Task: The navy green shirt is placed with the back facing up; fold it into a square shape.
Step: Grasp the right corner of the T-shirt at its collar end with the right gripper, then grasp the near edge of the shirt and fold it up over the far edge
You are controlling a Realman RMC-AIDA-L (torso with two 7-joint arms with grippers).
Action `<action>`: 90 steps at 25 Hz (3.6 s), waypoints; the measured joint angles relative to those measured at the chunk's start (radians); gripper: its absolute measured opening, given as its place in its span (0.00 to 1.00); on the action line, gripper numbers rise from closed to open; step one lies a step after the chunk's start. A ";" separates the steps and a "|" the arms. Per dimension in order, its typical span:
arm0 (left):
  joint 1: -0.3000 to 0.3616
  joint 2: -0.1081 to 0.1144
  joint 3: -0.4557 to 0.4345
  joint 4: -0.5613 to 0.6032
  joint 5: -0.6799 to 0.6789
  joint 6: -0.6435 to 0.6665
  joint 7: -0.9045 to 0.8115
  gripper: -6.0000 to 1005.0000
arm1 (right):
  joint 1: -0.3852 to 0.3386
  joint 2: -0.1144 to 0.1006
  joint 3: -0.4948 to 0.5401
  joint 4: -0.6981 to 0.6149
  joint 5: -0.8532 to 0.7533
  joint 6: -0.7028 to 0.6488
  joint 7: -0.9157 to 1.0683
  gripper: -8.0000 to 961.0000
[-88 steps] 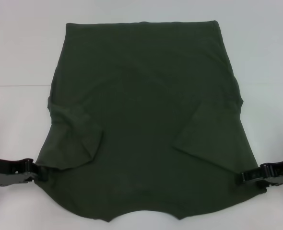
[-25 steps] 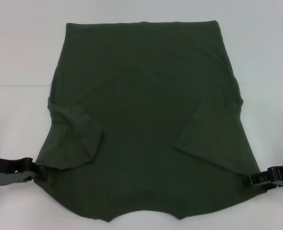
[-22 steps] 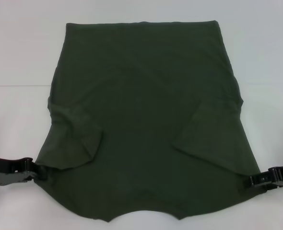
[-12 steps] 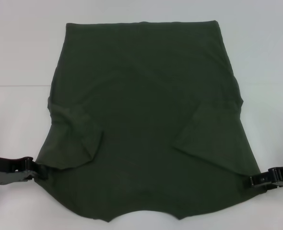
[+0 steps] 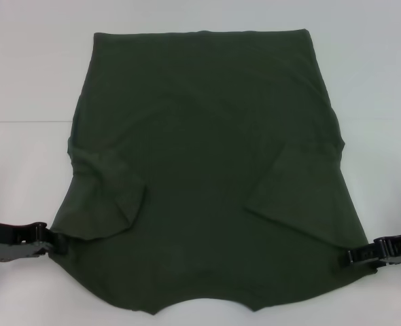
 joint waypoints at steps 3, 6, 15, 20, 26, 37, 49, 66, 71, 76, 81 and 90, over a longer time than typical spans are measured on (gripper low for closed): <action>0.000 0.000 0.000 0.000 0.000 0.000 0.000 0.06 | 0.002 0.006 0.000 -0.001 0.001 -0.002 -0.001 0.96; 0.000 0.000 0.000 0.000 0.000 0.000 0.000 0.06 | 0.003 0.009 -0.006 -0.003 0.001 -0.003 -0.003 0.96; -0.001 0.000 0.000 0.000 0.000 -0.001 0.000 0.06 | 0.013 0.015 -0.012 -0.003 0.007 -0.014 -0.003 0.95; -0.003 0.000 0.000 0.000 0.000 -0.003 0.000 0.06 | 0.016 0.016 -0.017 -0.003 0.029 -0.027 -0.004 0.95; -0.003 -0.001 0.000 0.000 0.000 -0.003 0.000 0.06 | 0.023 0.020 -0.028 0.002 0.030 -0.027 -0.005 0.95; 0.000 -0.002 0.000 0.000 0.000 -0.005 0.001 0.07 | 0.026 0.022 -0.039 0.000 0.024 -0.024 0.010 0.94; 0.004 0.001 0.000 0.000 -0.020 -0.003 0.010 0.07 | 0.027 0.010 -0.089 -0.003 0.013 -0.006 0.061 0.50; 0.002 0.001 0.000 0.000 -0.022 -0.003 0.022 0.06 | 0.030 0.011 -0.102 -0.003 0.008 -0.005 0.063 0.07; 0.000 0.001 0.000 0.000 -0.024 -0.001 0.024 0.06 | 0.035 0.010 -0.103 -0.003 0.008 -0.005 0.057 0.07; -0.004 0.002 0.000 0.000 -0.025 0.006 0.025 0.06 | 0.040 0.001 -0.103 -0.004 0.014 -0.015 0.051 0.07; -0.007 0.006 0.000 0.000 -0.025 0.034 0.046 0.06 | 0.038 -0.004 -0.102 -0.034 0.014 -0.062 0.030 0.08; -0.017 0.038 0.003 0.000 -0.022 0.149 0.066 0.07 | 0.037 -0.017 -0.103 -0.060 0.009 -0.203 -0.012 0.08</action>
